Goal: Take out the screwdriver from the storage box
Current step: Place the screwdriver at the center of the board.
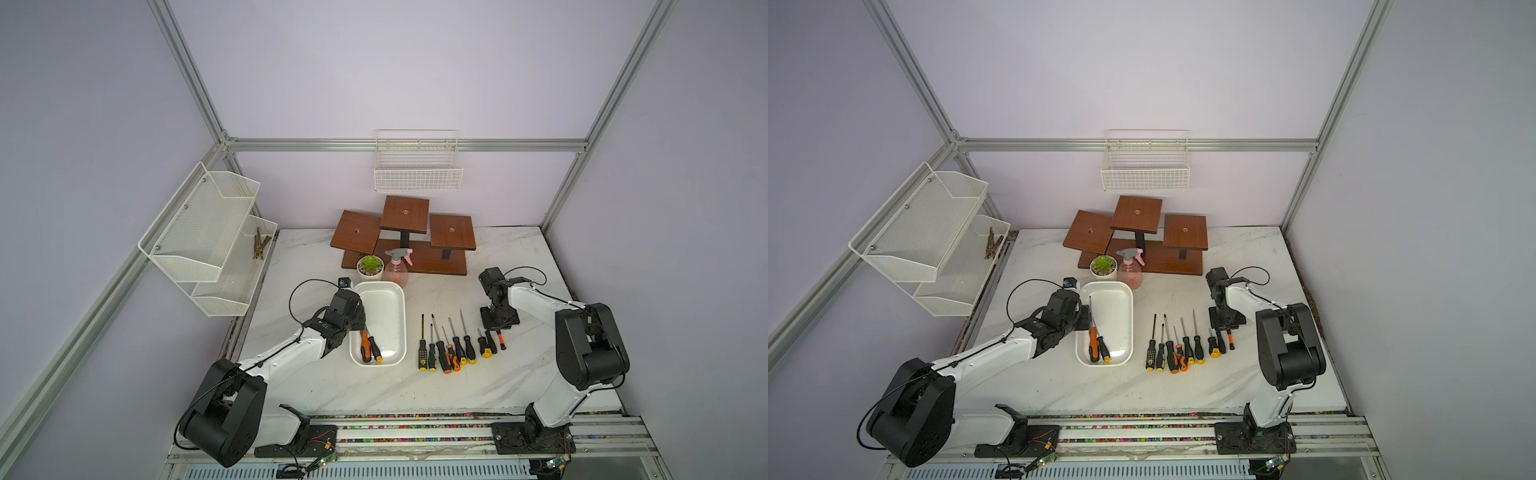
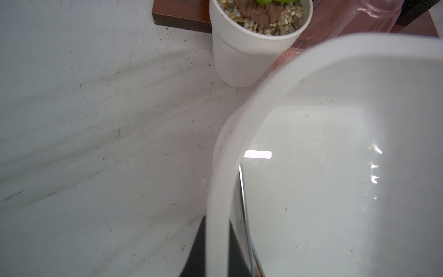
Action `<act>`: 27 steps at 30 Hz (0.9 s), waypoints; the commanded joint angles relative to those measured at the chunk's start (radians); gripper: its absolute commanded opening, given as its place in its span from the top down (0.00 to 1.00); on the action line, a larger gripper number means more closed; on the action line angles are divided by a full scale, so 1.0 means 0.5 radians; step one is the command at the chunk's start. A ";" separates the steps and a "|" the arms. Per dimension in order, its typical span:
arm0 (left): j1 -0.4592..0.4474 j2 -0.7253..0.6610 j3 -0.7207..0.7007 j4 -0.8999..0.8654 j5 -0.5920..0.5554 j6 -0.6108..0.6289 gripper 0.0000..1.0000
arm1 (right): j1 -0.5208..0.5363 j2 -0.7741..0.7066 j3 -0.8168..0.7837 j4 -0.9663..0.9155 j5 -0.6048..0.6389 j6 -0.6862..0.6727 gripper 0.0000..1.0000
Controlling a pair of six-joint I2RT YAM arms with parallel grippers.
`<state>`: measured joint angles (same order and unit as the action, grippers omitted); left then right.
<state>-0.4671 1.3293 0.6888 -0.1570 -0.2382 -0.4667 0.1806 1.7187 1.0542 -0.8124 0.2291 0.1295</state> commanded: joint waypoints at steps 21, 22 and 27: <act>0.002 -0.026 0.035 0.097 0.007 0.031 1.00 | -0.035 0.111 0.056 0.021 -0.085 -0.039 0.76; 0.002 -0.026 0.040 0.094 0.005 0.031 1.00 | -0.034 0.110 0.055 0.018 -0.086 -0.038 0.75; 0.003 -0.023 0.046 0.087 0.007 0.031 1.00 | -0.042 0.094 0.057 0.016 -0.092 -0.037 0.74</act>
<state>-0.4671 1.3293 0.6888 -0.1574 -0.2382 -0.4599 0.1680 1.7546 1.0622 -0.8108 0.1925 0.1169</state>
